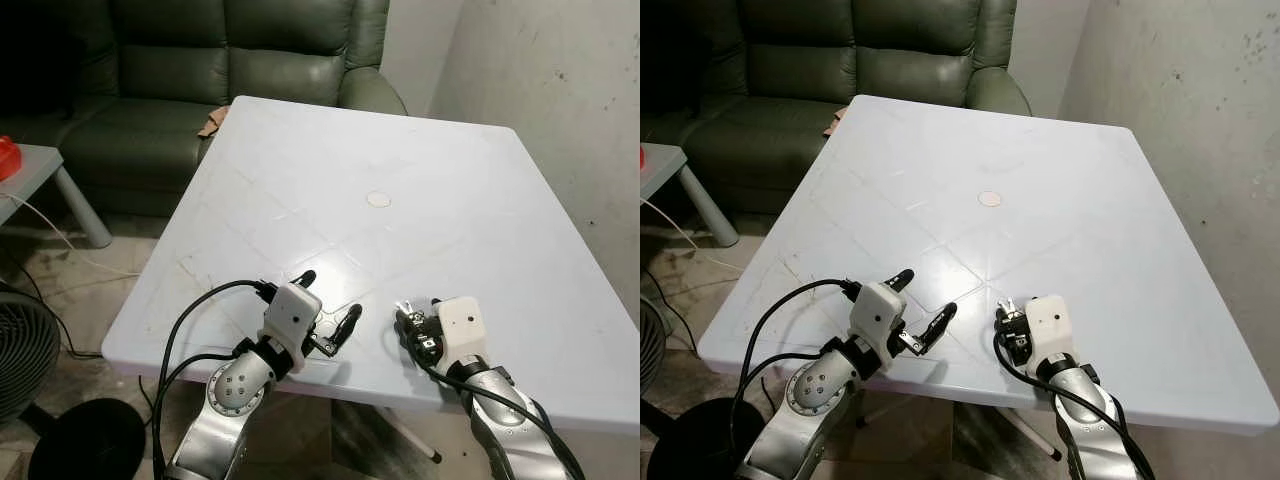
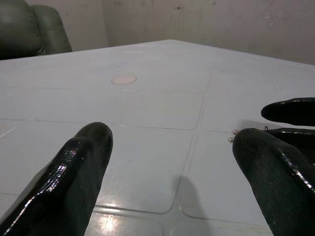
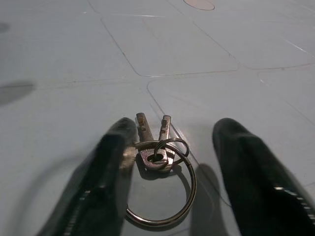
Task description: Hang keys on a hook
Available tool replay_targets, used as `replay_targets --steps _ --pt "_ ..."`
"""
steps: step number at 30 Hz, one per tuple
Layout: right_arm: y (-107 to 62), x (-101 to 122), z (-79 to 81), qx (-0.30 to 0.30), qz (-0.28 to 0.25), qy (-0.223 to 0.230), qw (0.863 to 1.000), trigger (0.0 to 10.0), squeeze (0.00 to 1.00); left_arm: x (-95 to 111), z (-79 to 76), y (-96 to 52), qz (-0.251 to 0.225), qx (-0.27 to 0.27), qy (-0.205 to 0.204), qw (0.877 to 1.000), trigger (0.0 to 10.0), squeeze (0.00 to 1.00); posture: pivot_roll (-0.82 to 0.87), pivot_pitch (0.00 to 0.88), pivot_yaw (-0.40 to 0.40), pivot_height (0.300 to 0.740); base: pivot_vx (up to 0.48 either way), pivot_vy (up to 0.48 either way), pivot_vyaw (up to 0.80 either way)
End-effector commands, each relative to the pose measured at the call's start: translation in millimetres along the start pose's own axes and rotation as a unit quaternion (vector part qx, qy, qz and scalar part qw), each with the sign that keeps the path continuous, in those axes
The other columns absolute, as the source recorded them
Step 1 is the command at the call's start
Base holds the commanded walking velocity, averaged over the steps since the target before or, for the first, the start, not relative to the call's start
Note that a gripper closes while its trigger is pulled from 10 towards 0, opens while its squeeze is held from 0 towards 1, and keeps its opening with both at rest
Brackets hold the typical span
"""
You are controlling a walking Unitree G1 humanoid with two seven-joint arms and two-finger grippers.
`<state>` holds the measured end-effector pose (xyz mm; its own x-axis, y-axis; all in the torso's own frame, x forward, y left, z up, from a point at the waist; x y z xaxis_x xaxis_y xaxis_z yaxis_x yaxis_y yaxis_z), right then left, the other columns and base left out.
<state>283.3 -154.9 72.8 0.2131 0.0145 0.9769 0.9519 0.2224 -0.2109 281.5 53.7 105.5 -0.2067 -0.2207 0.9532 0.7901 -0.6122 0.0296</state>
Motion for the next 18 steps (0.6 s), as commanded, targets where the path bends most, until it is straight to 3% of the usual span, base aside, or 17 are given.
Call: replay_targets --steps 1,18 --pt "-1.0 -0.5 -3.4 -0.007 0.004 0.002 1.000 0.0 0.00 4.0 1.3 2.3 -0.005 -0.001 0.008 1.000 10.0 0.00 0.01 0.046 -0.089 0.711 0.000 0.000 0.00" --pt "-2.0 -6.9 -5.0 0.003 0.027 -0.002 1.000 0.0 0.00 6.0 3.5 3.9 -0.008 0.008 0.012 1.000 10.0 0.00 0.01 0.051 -0.099 0.711 0.000 0.000 0.00"
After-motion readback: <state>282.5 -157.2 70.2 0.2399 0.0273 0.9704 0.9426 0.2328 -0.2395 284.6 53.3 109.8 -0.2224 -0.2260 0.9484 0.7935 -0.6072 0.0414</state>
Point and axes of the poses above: a point about 5 cm out from each wrist's last joint towards the gripper, its own y axis pointing out of the wrist towards the gripper, its own x axis along the axis of the wrist's last joint, z = x × y, the point moved 2 cm from there along y, pointing out of the wrist towards the gripper, and after that the axes turned 10 degrees about y, right-handed, at the moved point
